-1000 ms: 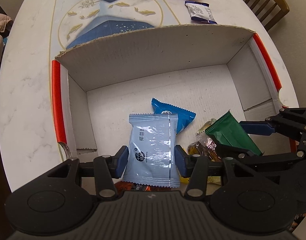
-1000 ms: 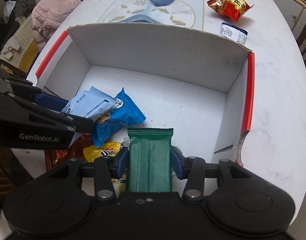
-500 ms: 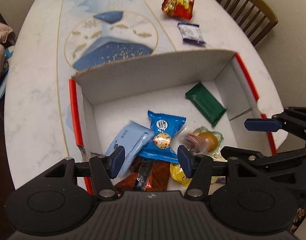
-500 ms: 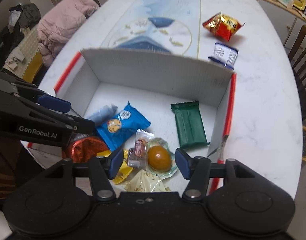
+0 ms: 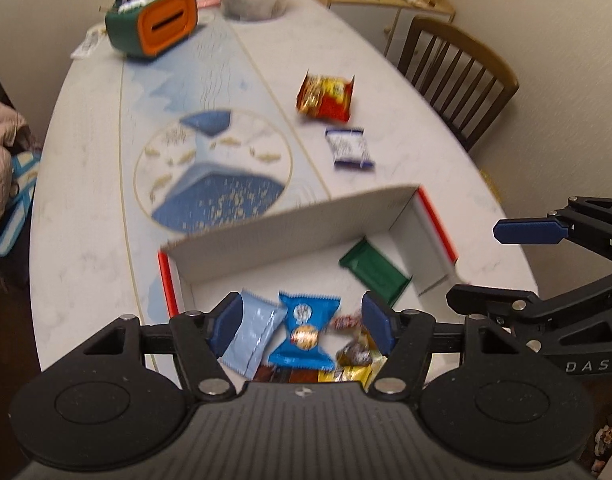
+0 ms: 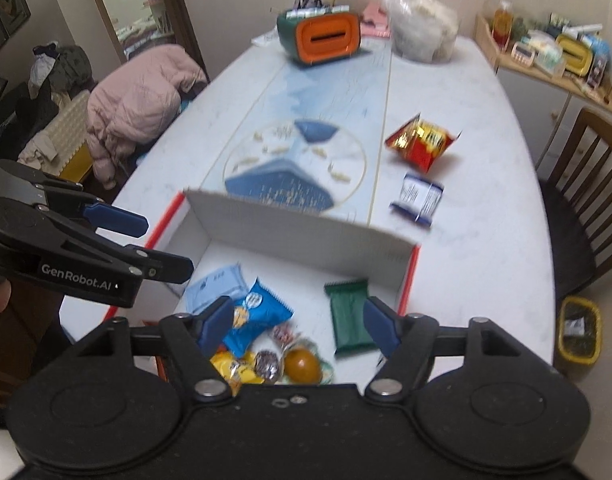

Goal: Organize snacks
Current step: 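Move both tools back over the red chip bag and white wrapped snack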

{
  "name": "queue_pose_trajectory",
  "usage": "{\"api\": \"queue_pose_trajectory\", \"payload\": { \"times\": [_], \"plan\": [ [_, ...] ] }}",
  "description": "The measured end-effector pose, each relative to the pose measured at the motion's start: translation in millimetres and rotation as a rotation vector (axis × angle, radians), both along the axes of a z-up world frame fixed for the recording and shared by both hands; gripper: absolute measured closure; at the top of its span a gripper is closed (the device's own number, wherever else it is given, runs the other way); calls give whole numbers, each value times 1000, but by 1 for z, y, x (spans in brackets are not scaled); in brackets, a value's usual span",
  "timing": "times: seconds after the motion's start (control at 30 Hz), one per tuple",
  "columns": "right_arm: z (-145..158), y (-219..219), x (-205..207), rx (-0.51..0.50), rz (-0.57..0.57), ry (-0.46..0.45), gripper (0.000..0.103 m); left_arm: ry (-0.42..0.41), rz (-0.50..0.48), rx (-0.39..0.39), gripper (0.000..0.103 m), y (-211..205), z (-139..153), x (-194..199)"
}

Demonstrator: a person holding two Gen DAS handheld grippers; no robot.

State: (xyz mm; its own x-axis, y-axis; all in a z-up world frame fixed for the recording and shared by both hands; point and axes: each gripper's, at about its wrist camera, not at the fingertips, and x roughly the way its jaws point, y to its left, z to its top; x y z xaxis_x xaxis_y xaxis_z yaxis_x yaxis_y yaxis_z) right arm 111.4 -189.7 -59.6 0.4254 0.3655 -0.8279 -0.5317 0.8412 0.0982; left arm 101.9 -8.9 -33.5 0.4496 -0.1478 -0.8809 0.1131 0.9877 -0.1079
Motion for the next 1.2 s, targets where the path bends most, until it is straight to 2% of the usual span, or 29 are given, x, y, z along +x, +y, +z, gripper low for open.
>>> {"api": "queue_pose_trajectory", "payload": {
  "times": [0.17,0.37,0.4,0.47,0.8,1.0,1.2],
  "plan": [
    [17,-7,13,2,-8,-52,22,-48,1,-8,31,-4,18,12],
    [27,-19,38,-2,-27,-93,11,-53,8,-20,29,-9,27,40],
    [28,-22,43,-2,-32,-98,10,-55,11,-22,26,-10,28,46],
    [29,-27,56,0,-42,-98,10,-62,23,-25,19,-11,33,57],
    [25,-38,128,-8,-49,-94,6,-126,75,46,14,-26,61,136],
    [6,-33,173,-38,-46,-65,6,-117,90,82,14,-38,51,195],
    [-28,-27,209,-78,-40,0,6,-29,54,52,15,-53,17,249]
  ]
}}
